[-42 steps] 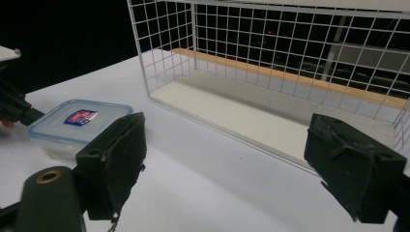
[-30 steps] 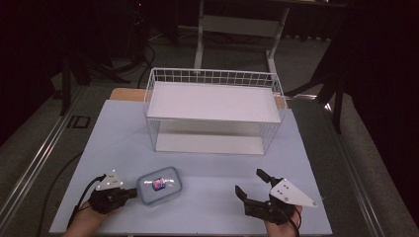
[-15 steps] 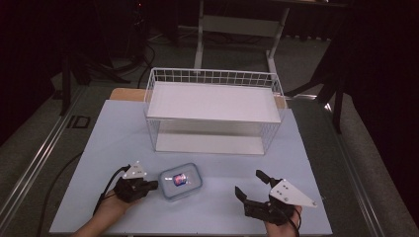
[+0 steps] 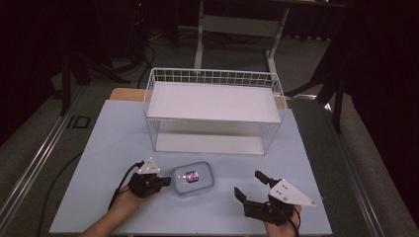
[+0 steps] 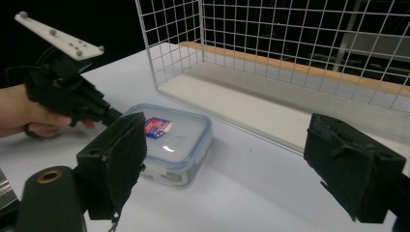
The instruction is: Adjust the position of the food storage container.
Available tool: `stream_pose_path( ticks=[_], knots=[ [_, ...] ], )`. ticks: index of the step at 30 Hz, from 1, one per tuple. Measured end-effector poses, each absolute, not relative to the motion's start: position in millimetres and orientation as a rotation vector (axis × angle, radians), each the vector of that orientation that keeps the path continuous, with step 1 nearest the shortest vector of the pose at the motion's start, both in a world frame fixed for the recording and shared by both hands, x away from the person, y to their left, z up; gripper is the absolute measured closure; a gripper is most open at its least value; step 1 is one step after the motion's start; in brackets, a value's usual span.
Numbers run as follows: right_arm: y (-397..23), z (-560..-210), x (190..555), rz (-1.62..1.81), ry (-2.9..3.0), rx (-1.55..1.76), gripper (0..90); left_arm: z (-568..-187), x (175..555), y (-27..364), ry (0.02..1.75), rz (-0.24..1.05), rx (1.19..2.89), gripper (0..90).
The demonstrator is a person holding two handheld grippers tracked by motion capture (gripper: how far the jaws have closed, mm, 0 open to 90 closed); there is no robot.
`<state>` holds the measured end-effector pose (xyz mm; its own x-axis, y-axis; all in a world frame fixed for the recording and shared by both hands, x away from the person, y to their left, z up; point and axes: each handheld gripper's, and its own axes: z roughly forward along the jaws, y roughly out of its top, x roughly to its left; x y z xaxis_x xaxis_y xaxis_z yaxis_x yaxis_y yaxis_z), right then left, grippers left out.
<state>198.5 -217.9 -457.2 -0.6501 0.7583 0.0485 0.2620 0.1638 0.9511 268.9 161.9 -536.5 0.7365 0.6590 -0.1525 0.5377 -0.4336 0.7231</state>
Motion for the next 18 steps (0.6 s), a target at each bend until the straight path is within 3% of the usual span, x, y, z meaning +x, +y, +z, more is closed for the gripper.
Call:
stream_pose_path(
  ticks=[7, 18],
  knots=[
    [-217, -457, 200, 1.501, 2.004, 0.973, 15.4, -536, 256, 160, 0.886, 0.161, 2.126, 90.0],
    [-217, -456, 199, 1.502, 2.012, 0.965, 16.4, -535, 276, 144, 0.881, 0.157, 2.115, 90.0]
  ],
)
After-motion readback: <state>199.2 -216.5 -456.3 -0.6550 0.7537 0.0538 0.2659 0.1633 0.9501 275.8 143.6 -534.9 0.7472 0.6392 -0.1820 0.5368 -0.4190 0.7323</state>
